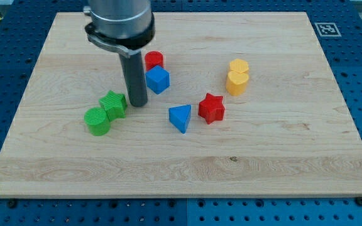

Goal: Slide the blue cube into the red star and triangle

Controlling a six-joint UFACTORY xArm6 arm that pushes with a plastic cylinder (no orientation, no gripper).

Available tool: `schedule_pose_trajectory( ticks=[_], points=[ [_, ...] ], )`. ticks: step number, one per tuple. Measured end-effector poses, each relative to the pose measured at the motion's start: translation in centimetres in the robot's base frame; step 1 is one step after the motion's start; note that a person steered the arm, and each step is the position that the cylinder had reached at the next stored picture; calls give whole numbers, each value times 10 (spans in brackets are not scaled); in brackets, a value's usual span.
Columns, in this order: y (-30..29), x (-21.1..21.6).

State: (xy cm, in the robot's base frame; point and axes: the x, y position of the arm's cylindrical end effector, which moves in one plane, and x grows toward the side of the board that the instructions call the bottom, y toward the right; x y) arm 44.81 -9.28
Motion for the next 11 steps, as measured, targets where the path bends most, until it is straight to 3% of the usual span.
schedule_pose_trajectory(
  ticks=[1,2,5,8,11],
  points=[
    [-10,-32],
    [16,-49],
    [70,-53],
    [108,-33],
    [131,16]
  ],
)
